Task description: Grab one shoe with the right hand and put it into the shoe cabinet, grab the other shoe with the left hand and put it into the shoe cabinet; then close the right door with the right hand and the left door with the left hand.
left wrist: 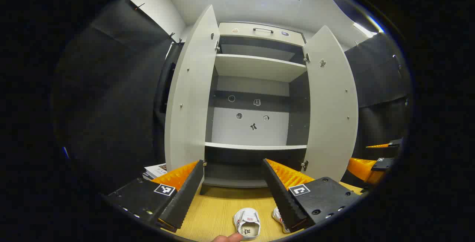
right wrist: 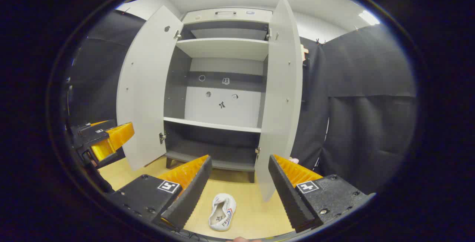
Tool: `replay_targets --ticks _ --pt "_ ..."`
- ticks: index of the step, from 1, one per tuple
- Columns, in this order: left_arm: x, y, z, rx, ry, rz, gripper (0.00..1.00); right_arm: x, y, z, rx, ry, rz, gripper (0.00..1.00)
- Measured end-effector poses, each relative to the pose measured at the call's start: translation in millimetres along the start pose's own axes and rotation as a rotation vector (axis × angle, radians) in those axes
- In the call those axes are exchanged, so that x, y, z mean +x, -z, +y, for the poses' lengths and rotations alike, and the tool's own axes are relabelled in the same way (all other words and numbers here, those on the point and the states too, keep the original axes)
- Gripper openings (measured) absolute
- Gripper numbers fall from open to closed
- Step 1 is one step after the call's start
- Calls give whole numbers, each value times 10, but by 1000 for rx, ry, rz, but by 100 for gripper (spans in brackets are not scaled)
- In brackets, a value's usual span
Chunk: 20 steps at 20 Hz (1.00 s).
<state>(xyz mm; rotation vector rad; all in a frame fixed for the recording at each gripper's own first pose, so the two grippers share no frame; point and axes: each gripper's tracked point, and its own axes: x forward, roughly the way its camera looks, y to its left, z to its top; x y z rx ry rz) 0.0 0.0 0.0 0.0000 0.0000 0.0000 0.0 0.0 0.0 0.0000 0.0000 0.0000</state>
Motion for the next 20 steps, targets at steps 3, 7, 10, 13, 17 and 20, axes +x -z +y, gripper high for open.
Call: replay_targets --ticks 3,7,10,13,17,20 --pt "0 -21 -100 16 48 -10 95 32 27 5 34 35 -5 99" --pt "18 -100 -186 0 82 -35 95 67 112 8 28 56 16 99" --pt "33 -76 -171 12 94 -31 95 97 94 29 30 64 15 99" --pt "69 -4 -94 -14 76 -6 95 119 66 69 35 58 11 99" --pt "107 37 83 -27 35 5 95 177 44 134 31 41 7 99" --pt "131 55 215 -16 6 8 95 210 100 222 30 19 19 99"
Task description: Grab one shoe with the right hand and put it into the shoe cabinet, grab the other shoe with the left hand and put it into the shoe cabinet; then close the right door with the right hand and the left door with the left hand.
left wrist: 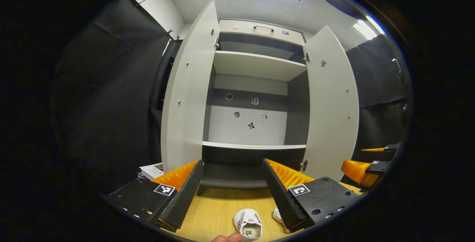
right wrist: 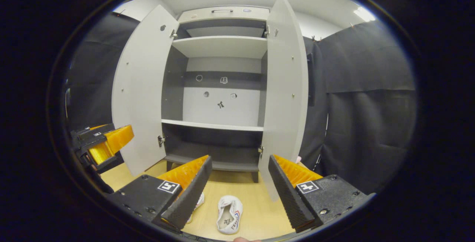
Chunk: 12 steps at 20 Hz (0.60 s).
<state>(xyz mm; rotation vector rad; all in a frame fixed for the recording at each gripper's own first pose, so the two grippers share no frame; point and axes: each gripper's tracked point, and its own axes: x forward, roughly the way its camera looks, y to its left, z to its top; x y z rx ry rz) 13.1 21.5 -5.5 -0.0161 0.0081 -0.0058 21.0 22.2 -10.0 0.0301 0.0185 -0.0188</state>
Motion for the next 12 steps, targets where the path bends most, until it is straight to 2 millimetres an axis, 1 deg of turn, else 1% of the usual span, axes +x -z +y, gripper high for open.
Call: replay_targets --ticks 3,5,8,12 --pt "-14 -13 44 -17 -4 -1 95 49 168 104 -2 -14 28 99" --pt "-29 -17 51 -20 0 -1 95 98 351 195 -1 -26 51 99" --pt "-52 -7 62 -8 2 0 95 187 791 353 -10 -63 127 99" --pt "-98 32 72 -7 14 11 95 334 1523 471 2 -93 257 99"
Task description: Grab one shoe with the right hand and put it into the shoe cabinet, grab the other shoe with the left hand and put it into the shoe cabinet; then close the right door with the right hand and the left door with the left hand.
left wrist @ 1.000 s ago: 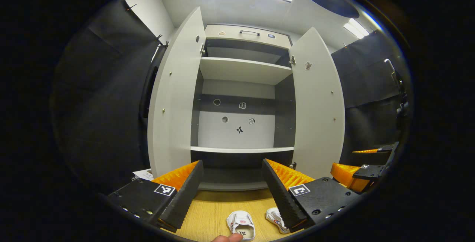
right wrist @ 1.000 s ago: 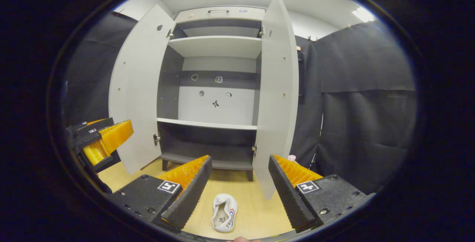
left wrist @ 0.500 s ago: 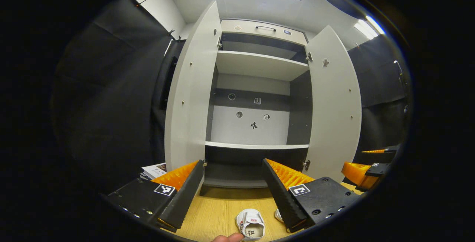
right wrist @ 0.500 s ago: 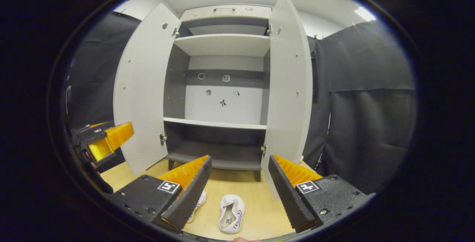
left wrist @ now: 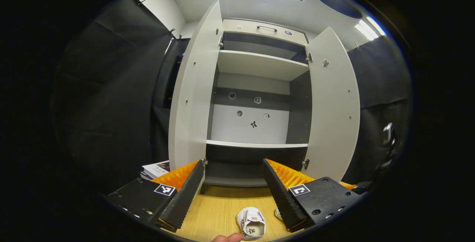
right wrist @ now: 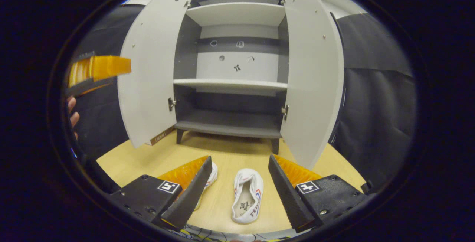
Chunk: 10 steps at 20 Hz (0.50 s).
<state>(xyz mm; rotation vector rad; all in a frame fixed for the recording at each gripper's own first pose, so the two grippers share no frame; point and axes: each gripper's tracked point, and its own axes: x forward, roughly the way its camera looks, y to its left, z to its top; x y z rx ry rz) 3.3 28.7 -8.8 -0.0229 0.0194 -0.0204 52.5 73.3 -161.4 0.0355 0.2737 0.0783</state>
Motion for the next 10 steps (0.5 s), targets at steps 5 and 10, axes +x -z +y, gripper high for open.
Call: replay_targets --ticks 5,10 --pt "-43 26 112 35 -14 7 95 325 878 19 63 -29 214 95" --pt "-61 88 203 32 -25 27 95 539 1338 70 91 -59 338 84"
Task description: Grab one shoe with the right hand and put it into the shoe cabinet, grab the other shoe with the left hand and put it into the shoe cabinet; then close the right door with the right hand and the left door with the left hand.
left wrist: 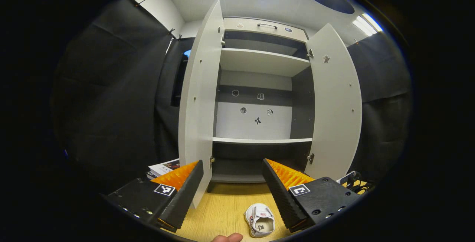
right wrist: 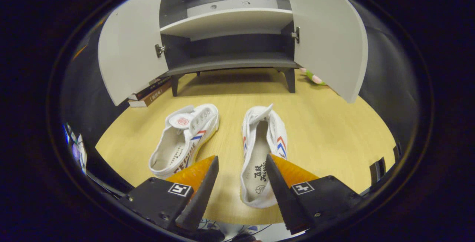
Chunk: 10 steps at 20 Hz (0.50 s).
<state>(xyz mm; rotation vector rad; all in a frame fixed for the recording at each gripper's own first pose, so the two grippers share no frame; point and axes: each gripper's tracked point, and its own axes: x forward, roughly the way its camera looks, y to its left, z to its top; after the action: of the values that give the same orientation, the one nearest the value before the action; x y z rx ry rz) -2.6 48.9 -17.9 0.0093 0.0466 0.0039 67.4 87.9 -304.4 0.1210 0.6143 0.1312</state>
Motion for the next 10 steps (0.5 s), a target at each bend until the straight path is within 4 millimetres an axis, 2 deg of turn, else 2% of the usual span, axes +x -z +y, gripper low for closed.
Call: replay_targets --ticks 1,2,3,4,6,10 --pt "3 18 15 1 -2 4 95 55 9 -3 -15 5 5 77" --pt "6 36 27 0 -3 10 95 112 13 2 -32 8 11 74" --pt "5 41 28 0 -4 14 95 173 25 22 -46 8 19 61" --pt "8 55 40 0 -5 16 95 238 32 47 -55 4 28 65" --pt "18 77 54 1 -7 23 95 359 27 83 -62 5 40 60" --pt "22 130 57 1 -8 37 95 467 -64 14 -127 66 17 53"
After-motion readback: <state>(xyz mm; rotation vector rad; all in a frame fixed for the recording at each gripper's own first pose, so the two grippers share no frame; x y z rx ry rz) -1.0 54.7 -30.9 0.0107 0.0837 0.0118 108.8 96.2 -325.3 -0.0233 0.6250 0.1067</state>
